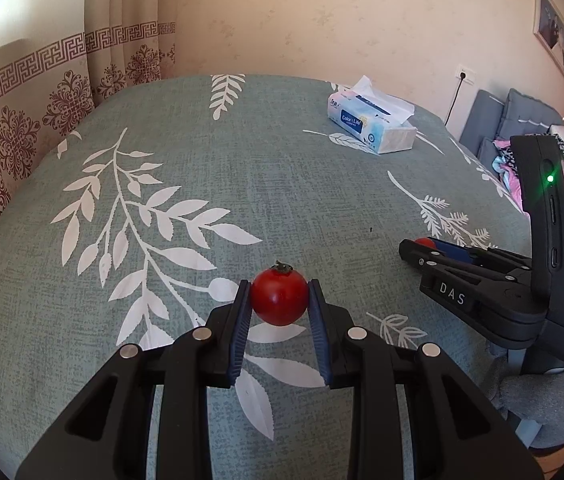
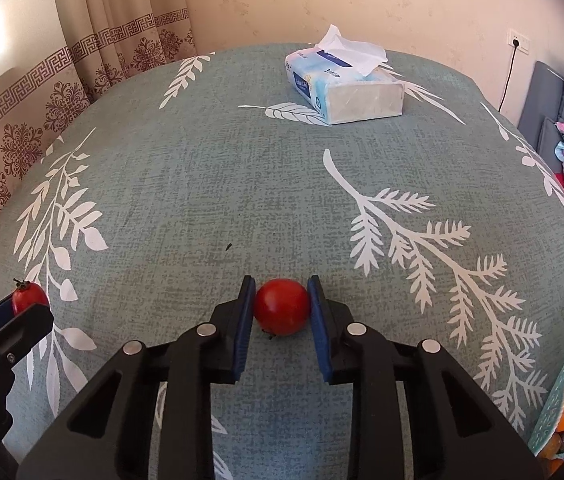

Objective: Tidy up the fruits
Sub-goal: 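Grasp the other red tomato with the right gripper while the left gripper holds its tomato, then carry the tomato into the basket and open the right gripper while the left gripper holds its tomato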

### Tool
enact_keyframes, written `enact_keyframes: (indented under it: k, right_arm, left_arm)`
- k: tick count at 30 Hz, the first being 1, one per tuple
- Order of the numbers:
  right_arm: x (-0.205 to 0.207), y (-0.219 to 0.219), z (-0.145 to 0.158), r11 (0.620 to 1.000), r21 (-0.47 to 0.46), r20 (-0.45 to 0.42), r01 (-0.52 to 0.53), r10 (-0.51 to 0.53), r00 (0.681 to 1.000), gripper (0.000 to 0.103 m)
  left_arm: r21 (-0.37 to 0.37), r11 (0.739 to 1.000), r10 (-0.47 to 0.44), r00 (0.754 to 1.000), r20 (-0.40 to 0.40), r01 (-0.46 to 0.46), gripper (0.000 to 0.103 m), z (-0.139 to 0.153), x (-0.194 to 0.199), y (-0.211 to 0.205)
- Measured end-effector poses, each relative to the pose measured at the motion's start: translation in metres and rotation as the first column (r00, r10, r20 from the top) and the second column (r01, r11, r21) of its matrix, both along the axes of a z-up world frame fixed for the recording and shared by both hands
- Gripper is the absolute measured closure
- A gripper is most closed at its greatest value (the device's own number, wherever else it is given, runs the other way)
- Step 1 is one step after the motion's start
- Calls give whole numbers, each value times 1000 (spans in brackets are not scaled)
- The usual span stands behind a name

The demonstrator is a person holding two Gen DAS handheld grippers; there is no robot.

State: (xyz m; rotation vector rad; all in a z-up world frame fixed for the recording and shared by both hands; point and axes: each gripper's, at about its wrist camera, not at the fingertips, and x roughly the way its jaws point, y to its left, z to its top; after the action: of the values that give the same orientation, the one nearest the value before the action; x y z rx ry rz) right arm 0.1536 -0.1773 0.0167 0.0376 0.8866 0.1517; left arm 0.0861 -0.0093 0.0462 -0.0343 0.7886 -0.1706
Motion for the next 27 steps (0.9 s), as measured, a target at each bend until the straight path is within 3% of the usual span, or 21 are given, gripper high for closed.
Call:
enact_keyframes:
  k: [27]
  right_arm:
    - [-99, -28, 50, 995, 96, 91, -12, 4, 996, 76]
  left_arm:
    - [66, 997, -39, 999, 26, 37, 75, -12, -35, -27]
